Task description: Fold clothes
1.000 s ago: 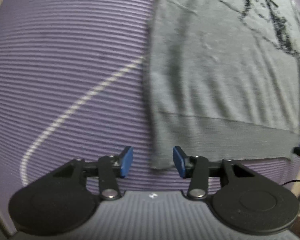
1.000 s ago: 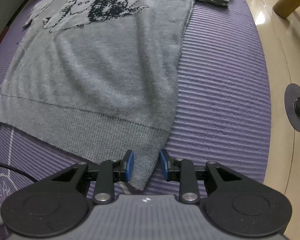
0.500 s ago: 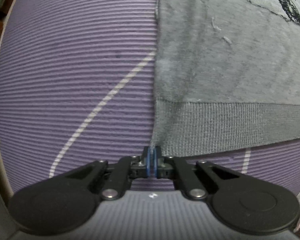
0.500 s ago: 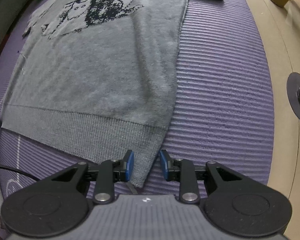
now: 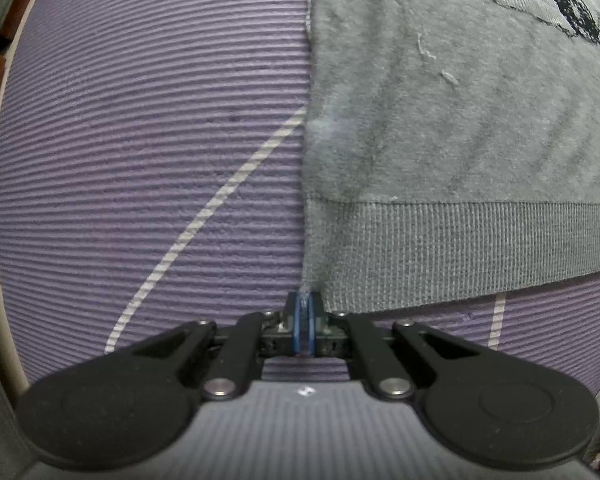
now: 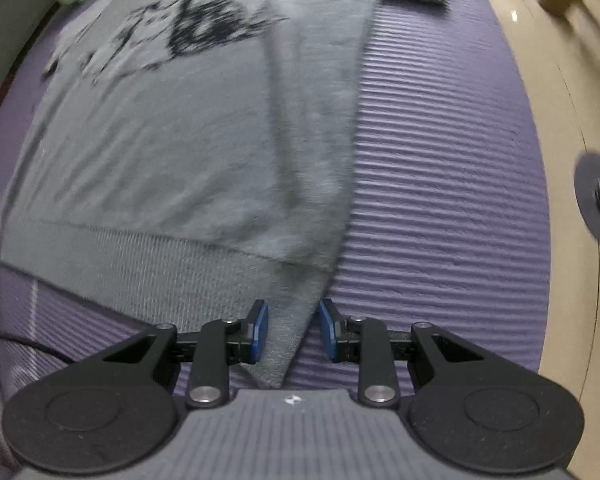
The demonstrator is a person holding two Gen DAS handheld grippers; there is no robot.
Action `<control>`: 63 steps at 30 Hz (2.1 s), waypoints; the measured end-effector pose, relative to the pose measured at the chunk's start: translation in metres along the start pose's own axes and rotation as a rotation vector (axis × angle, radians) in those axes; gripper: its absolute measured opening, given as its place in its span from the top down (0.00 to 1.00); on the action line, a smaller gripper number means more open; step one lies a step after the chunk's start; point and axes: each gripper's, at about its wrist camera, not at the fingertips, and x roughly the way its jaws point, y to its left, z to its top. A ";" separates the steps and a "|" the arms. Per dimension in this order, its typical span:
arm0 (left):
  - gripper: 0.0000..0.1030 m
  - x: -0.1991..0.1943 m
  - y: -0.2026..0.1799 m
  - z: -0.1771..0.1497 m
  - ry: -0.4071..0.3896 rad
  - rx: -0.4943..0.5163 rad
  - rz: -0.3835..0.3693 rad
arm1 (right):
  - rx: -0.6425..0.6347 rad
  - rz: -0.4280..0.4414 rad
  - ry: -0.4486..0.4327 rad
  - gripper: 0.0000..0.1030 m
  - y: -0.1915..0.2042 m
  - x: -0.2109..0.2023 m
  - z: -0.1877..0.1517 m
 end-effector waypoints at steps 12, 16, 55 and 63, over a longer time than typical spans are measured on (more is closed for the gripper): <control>0.97 -0.003 -0.016 0.000 0.003 0.114 0.026 | -0.116 -0.043 0.124 0.92 0.017 -0.005 0.000; 0.64 -0.009 -0.018 0.010 -0.031 0.109 0.032 | -0.084 -0.029 0.069 0.70 0.009 -0.007 0.007; 0.30 -0.002 -0.065 0.095 -0.296 0.198 -0.228 | 0.069 -0.116 -0.209 0.79 -0.044 0.029 0.094; 0.20 -0.010 -0.081 0.108 -0.324 0.197 -0.241 | 0.177 -0.096 -0.318 0.76 -0.070 0.023 0.112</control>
